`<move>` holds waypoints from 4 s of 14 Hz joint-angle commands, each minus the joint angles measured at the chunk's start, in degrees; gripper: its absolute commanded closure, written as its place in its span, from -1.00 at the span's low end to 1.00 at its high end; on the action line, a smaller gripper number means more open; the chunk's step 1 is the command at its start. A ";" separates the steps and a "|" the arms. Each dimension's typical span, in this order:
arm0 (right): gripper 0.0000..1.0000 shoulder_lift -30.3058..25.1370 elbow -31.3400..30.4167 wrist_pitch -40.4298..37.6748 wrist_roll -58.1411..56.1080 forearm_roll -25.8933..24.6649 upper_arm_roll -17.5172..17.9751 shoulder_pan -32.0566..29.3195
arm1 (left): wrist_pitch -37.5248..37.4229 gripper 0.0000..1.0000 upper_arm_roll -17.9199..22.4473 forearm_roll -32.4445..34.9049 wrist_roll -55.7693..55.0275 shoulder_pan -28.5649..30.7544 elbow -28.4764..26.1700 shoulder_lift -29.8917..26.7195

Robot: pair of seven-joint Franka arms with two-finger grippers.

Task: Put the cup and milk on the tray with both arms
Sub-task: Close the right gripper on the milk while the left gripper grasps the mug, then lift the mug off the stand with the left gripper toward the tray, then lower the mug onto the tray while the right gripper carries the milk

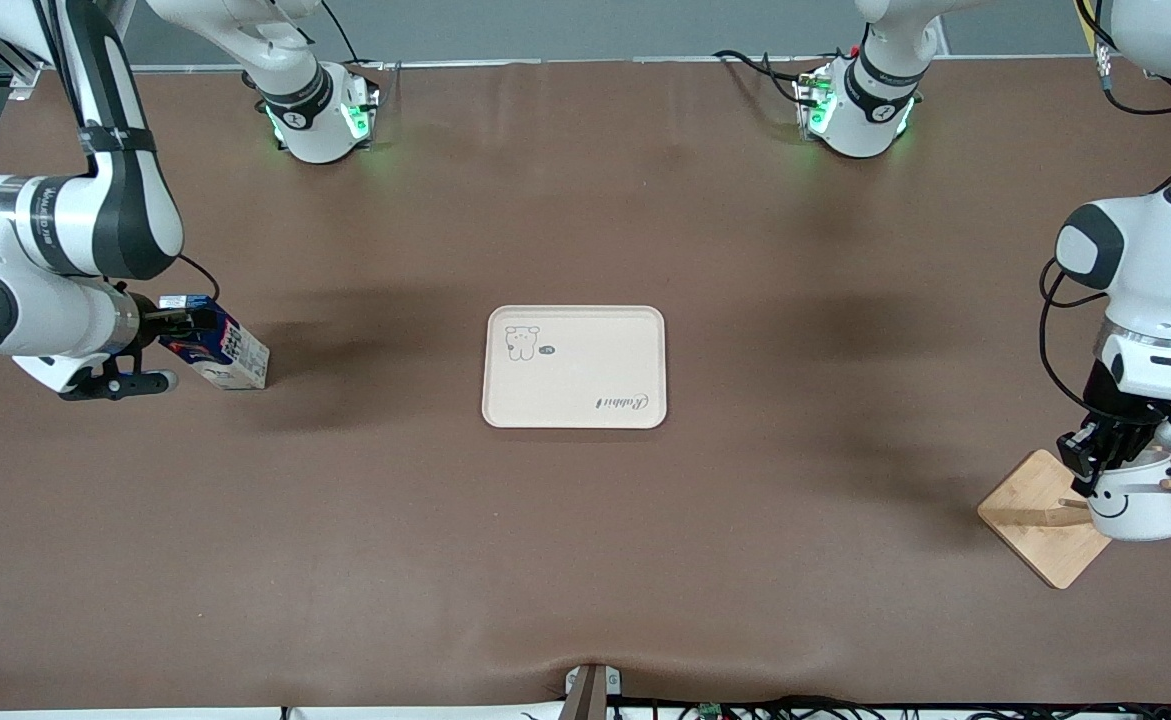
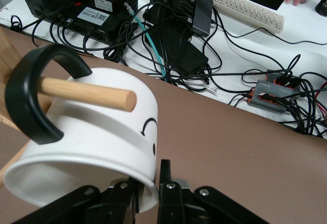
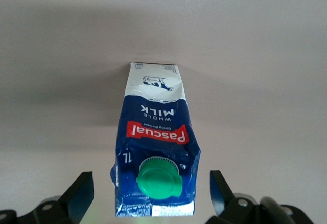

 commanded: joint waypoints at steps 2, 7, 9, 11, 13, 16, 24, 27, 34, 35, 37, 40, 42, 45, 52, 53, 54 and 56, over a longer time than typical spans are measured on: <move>-1.00 -1.64 -2.08 0.92 0.25 -1.28 0.47 -0.54 | 0.59 0.82 -0.20 -0.20 -0.15 -0.31 0.69 0.55; -1.00 -1.64 -3.58 2.42 0.17 -1.11 0.55 -1.67 | 0.50 0.96 -0.90 -0.20 -0.15 -0.31 0.16 -0.06; -1.00 -1.73 -4.46 2.59 0.17 -0.67 0.64 -1.59 | 0.50 0.97 -0.90 -0.20 0.12 -0.22 -0.19 -0.68; -1.00 -1.82 -5.07 2.59 0.17 -0.67 0.64 -1.68 | -0.11 0.97 -0.99 -0.20 0.12 -0.31 -0.37 -1.47; -1.00 -1.73 -5.77 2.77 0.17 -0.58 0.64 -1.76 | -1.07 0.97 -1.08 -0.11 0.12 -0.31 -1.07 -2.61; -0.21 -1.65 -6.83 3.21 0.34 0.12 0.55 -1.77 | -3.71 0.97 -1.52 -0.11 0.12 -0.31 -1.07 -4.19; 0.79 -0.50 0.02 -1.45 0.78 5.30 0.55 -2.38 | -13.37 0.97 -4.85 -0.20 -3.21 -0.13 -1.07 -8.85; 0.80 -0.33 1.60 -1.71 0.43 5.48 0.47 -2.73 | -17.76 0.97 -7.92 -0.20 -7.69 -0.22 -0.90 -10.78; 0.79 0.46 10.21 -7.51 0.52 5.48 0.47 -2.65 | -31.81 0.98 -21.80 0.15 -28.16 -0.57 4.45 -10.09; 0.79 0.81 11.17 -7.51 0.61 5.48 0.47 -2.56 | -35.41 0.98 -23.65 0.32 -28.44 -1.35 6.55 -8.69; 0.77 0.99 12.84 -7.51 0.61 5.48 0.47 -2.47 | -42.97 1.00 -25.33 0.33 -28.45 -5.47 11.73 -4.93; 0.68 1.78 13.99 -8.57 1.13 6.10 0.64 -1.77 | -50.19 1.00 -25.34 0.24 -30.46 -13.64 20.35 2.90; 0.63 2.31 17.06 -8.83 0.96 6.10 0.64 -1.50 | -51.96 1.00 -25.34 0.06 -31.43 -17.52 25.18 8.43; 0.62 3.36 19.62 -8.66 1.04 6.01 0.73 -1.50 | -51.97 1.00 -25.16 -0.38 -35.03 -22.53 30.55 15.99; 0.32 11.36 30.52 -16.39 0.17 5.84 0.64 -3.00 | -54.32 1.00 -24.81 -1.16 -44.97 -30.71 34.35 25.06; 0.31 11.36 30.52 -16.30 0.25 6.01 0.64 -2.82 | -56.26 1.00 -24.81 -2.56 -44.88 -31.85 34.44 25.59; 0.31 11.45 30.52 -16.56 0.34 6.10 0.73 -2.73 | -56.97 1.00 -24.72 -2.83 -44.88 -32.12 34.44 25.86; 0.34 11.45 30.34 -18.66 0.60 6.53 0.73 -1.86 | -57.59 1.00 -24.72 -3.36 -45.06 -32.21 34.35 27.26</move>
